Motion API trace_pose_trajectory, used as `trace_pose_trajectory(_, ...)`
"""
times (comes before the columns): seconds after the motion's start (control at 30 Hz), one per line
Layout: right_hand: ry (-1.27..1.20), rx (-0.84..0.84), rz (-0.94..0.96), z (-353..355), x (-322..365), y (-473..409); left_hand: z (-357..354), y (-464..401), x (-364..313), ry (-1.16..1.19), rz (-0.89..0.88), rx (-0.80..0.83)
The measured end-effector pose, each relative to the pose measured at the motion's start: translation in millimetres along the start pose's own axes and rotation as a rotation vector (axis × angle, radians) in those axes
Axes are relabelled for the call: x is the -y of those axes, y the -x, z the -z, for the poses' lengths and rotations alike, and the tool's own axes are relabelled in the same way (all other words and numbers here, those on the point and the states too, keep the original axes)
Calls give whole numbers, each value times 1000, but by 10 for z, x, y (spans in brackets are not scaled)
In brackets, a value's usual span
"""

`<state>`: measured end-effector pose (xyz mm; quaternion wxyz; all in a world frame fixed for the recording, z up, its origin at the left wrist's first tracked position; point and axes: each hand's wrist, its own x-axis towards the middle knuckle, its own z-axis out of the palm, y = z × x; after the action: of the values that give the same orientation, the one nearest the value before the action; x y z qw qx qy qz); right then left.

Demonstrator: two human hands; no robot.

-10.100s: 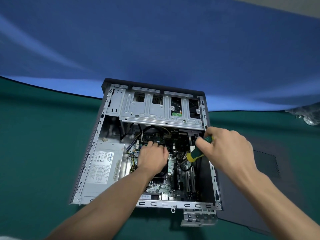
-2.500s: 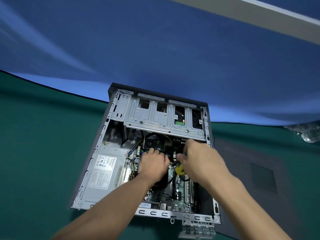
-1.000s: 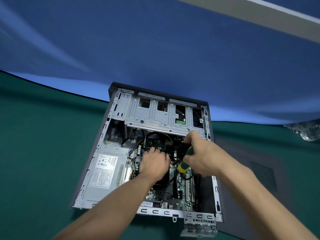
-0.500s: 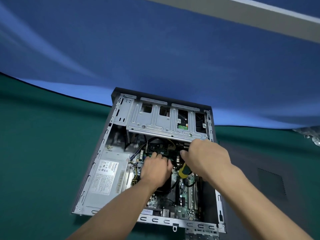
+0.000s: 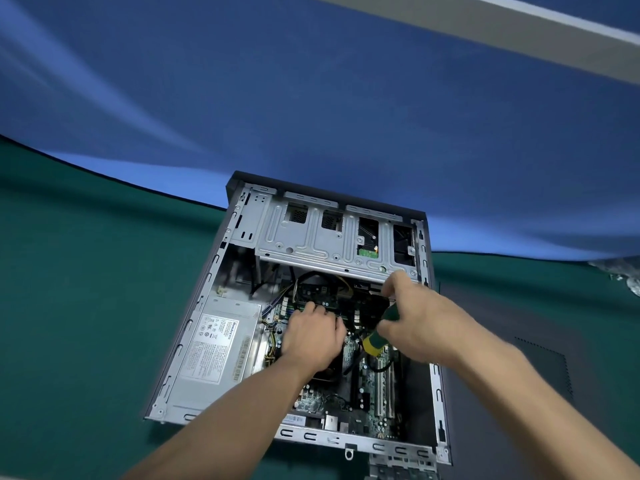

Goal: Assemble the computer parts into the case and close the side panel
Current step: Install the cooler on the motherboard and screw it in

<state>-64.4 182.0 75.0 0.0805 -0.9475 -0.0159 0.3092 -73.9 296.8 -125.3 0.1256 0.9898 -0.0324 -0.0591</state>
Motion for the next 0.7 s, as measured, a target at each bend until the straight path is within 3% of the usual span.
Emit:
trace_pose_trajectory(0.13, 172, -242, -7, -87, 61, 73, 2, -2, -1, -1, 2, 6)
trace_pose_trajectory(0.27, 101, -9, 59, -67, 100, 134, 14, -3, -4, -2, 6, 27)
trace_pose_trajectory(0.43, 161, -176, -57, -72, 132, 132, 32, 5, -7, -23, -3, 24)
trace_pose_trajectory(0.57, 75, -35, 2, -54, 93, 110, 39, 6, -6, -6, -4, 13)
trace_pose_trajectory(0.7, 243, -358, -18, -192, 111, 161, 44, 0, -8, -16, -17, 14)
